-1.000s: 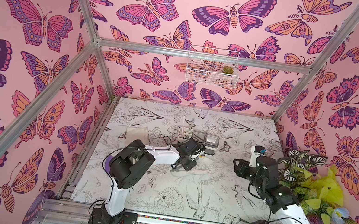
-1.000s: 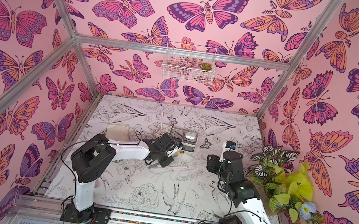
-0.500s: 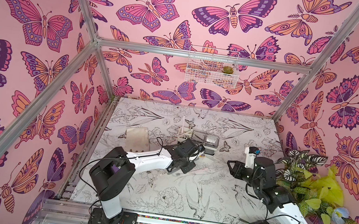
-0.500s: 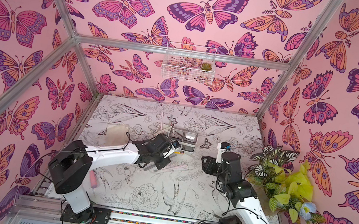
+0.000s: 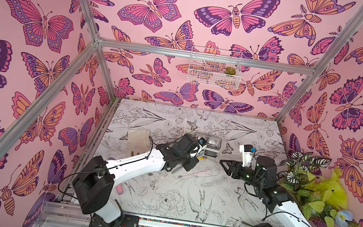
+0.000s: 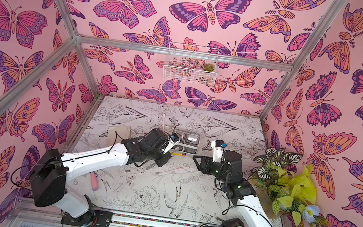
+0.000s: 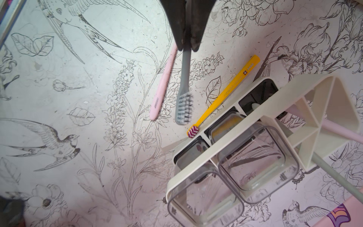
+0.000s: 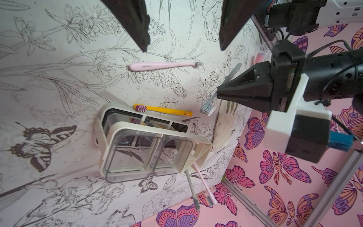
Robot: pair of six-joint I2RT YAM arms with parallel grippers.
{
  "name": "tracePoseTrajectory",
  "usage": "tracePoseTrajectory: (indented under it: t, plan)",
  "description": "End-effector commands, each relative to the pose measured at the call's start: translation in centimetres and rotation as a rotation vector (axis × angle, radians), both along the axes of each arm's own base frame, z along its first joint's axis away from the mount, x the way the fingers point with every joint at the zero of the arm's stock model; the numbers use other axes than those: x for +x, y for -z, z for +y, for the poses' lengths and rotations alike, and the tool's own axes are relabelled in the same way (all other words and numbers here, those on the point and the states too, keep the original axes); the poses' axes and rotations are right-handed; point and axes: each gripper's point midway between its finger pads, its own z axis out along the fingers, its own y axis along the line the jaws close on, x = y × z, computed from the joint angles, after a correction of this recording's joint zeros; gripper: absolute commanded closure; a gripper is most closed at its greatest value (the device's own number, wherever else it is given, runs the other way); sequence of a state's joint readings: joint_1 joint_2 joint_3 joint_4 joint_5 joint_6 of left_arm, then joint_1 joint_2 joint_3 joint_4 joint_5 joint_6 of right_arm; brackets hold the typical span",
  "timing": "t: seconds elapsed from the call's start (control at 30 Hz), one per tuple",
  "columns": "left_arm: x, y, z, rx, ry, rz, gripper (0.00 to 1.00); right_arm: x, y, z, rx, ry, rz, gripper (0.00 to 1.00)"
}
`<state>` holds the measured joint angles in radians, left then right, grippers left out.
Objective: Place the toothbrush into the toothbrush holder
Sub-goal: Pick up the toothbrush from the center of the board.
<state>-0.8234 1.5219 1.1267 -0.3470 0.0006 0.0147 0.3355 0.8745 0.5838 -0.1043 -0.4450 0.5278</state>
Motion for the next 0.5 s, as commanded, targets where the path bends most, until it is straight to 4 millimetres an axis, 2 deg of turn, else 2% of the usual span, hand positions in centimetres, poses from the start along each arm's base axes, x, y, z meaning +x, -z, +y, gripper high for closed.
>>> tracePoseTrajectory:
  t: [0.0, 0.3, 0.47]
  plan:
    - [-0.6, -2.1, 0.1, -0.038, -0.003, -0.001, 1.0, 0.4, -1.1, 0.3, 0.029, -0.009, -0.035, 0.41]
    - [-0.6, -3.1, 0.9, -0.035, -0.023, -0.024, 1.0, 0.7, -1.2, 1.0, 0.077, -0.025, -0.013, 0.39]
    - [-0.8, -4.0, 1.0, -0.062, -0.038, -0.018, 1.0, 0.6, -1.6, 2.1, 0.127, -0.08, -0.013, 0.38]
